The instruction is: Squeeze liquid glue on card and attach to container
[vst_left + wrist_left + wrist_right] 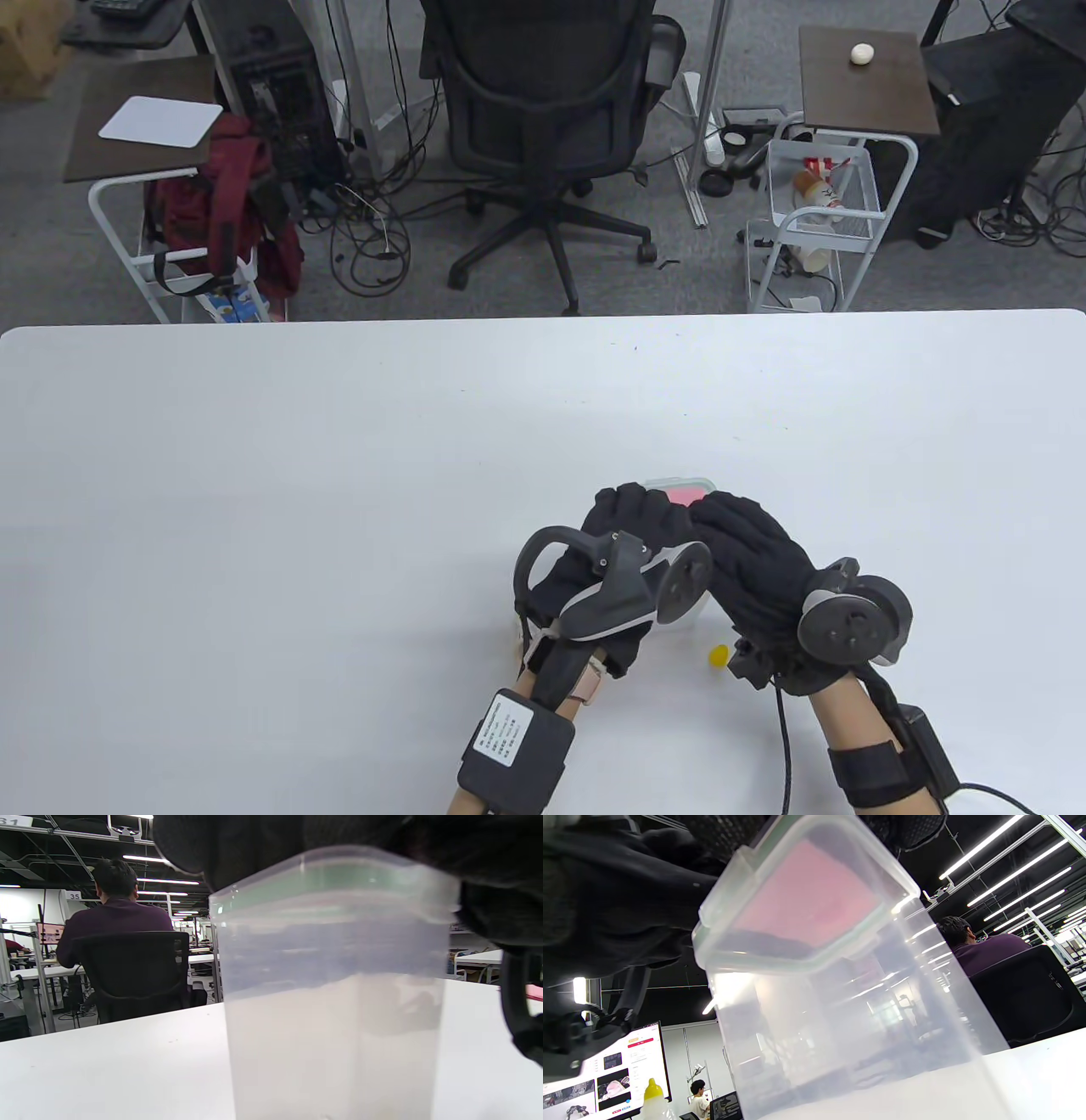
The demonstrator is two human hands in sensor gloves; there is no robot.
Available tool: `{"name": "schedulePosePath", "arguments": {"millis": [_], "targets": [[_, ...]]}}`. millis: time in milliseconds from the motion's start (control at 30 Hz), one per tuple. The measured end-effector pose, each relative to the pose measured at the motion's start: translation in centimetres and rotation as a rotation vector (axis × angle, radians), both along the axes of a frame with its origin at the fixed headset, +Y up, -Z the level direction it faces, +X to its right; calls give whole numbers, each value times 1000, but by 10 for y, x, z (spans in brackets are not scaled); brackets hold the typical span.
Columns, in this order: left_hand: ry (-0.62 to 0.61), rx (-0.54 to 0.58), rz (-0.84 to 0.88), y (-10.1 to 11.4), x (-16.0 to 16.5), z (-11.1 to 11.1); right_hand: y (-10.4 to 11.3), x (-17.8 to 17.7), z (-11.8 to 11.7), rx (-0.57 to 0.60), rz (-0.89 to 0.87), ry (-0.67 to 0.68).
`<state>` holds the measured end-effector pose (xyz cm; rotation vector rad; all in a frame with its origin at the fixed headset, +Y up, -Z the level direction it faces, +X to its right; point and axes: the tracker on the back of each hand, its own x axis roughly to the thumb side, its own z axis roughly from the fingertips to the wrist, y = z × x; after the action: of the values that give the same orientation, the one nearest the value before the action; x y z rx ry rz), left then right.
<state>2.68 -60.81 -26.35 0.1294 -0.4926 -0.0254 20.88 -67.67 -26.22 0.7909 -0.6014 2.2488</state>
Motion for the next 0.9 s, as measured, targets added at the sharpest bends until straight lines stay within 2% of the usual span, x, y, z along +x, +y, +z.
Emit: {"name": "schedulePosePath", "arguments": {"millis": [167,433,567,800,900], "targets": [[16,14,-26,1,3,1,-1,0,0,5,-4,4],[87,62,-154,1,21,-19,-1,1,0,18,-11,11],[87,55,-121,1,19,-21,-1,1,0,14,-13,14],[24,-43,-45,5,5,-6,-1,0,1,-14,-21,4],[24,-39,-59,4,2,2,-1,0,1,-11,-19,6]]}}
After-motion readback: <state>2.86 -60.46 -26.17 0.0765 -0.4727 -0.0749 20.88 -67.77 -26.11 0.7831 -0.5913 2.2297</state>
